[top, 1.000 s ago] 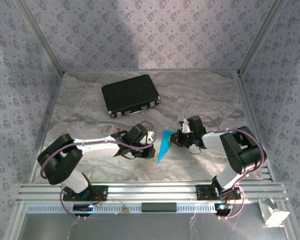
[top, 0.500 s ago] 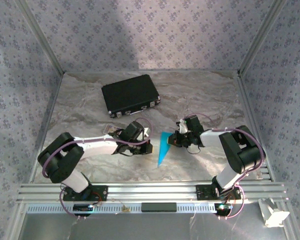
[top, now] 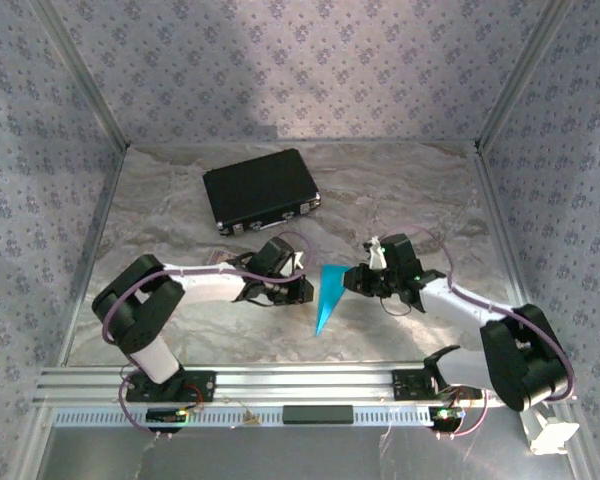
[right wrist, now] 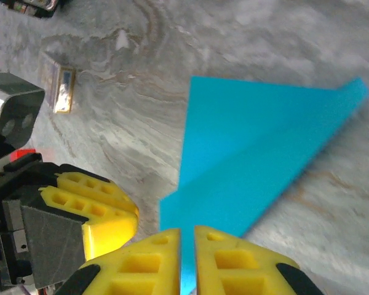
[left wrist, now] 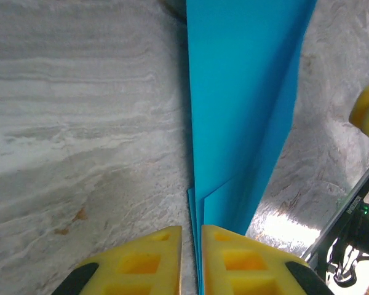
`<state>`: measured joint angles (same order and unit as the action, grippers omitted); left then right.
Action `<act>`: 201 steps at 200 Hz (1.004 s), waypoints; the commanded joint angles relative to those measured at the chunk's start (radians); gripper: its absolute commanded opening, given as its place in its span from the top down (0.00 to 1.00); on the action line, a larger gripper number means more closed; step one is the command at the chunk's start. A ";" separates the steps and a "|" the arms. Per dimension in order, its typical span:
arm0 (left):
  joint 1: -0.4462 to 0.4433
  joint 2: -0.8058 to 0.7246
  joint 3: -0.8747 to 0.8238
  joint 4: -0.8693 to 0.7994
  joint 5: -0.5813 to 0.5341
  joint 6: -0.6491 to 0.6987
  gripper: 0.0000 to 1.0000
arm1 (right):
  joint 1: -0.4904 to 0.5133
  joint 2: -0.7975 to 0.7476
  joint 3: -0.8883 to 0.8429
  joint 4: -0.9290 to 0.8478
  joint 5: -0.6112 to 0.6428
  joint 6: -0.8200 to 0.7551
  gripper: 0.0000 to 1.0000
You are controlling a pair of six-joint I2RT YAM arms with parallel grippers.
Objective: Fold a paper plane with a square sheet of paper (pick it up from the middle)
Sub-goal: Fold the wing for the fifth time at the center of the table, then move the paper plane to the center of the table.
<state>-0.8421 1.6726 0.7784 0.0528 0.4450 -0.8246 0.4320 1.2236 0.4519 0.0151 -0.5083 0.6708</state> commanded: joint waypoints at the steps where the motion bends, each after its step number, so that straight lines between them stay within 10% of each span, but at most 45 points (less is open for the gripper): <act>1: 0.002 0.044 0.047 0.020 0.066 -0.001 0.82 | 0.004 -0.045 -0.057 -0.039 0.038 0.067 0.84; 201: -0.026 0.159 0.120 0.015 0.140 0.000 0.76 | 0.115 0.091 -0.053 0.022 -0.028 0.088 0.88</act>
<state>-0.8589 1.8069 0.8745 0.0643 0.5434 -0.8318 0.5396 1.2850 0.3775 0.0330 -0.5156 0.7673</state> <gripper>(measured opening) 0.231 0.122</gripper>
